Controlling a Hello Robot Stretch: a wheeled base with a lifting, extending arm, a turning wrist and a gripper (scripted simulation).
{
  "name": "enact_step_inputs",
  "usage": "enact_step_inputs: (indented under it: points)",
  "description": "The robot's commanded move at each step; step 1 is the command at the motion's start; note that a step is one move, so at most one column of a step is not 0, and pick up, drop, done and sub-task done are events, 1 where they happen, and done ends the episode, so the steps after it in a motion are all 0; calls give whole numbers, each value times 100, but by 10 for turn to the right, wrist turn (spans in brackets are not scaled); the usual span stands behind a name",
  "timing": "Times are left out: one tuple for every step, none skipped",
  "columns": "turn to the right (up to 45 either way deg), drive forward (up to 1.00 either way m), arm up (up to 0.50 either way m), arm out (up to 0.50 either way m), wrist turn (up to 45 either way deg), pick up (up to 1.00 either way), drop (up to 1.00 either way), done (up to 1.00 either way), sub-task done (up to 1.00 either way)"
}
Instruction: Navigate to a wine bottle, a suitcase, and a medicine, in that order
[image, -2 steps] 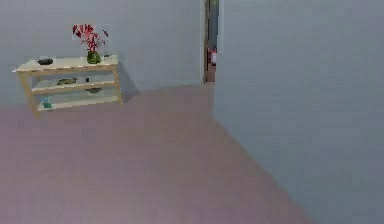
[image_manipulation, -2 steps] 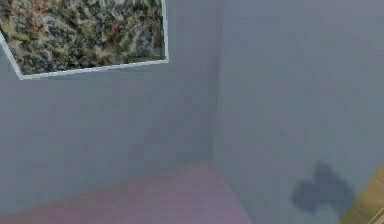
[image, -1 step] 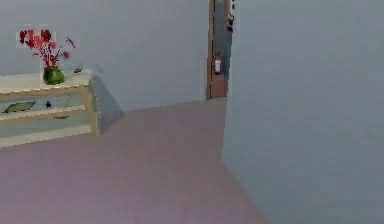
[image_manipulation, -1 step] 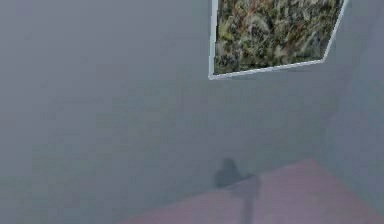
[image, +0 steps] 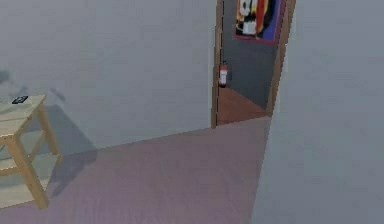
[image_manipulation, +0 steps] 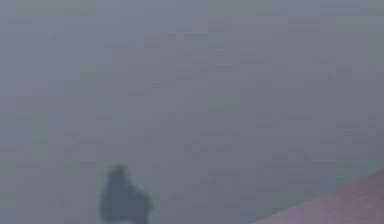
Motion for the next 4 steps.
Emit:
enact_step_inputs:
  points:
    - [-30,0,0,0,0,0,0,0,0]
    - [-120,0,0,0,0,0,0,0,0]
    - [0,80,0,0,0,0,0,0,0]
    - [240,0,0,0,0,0,0,0,0]
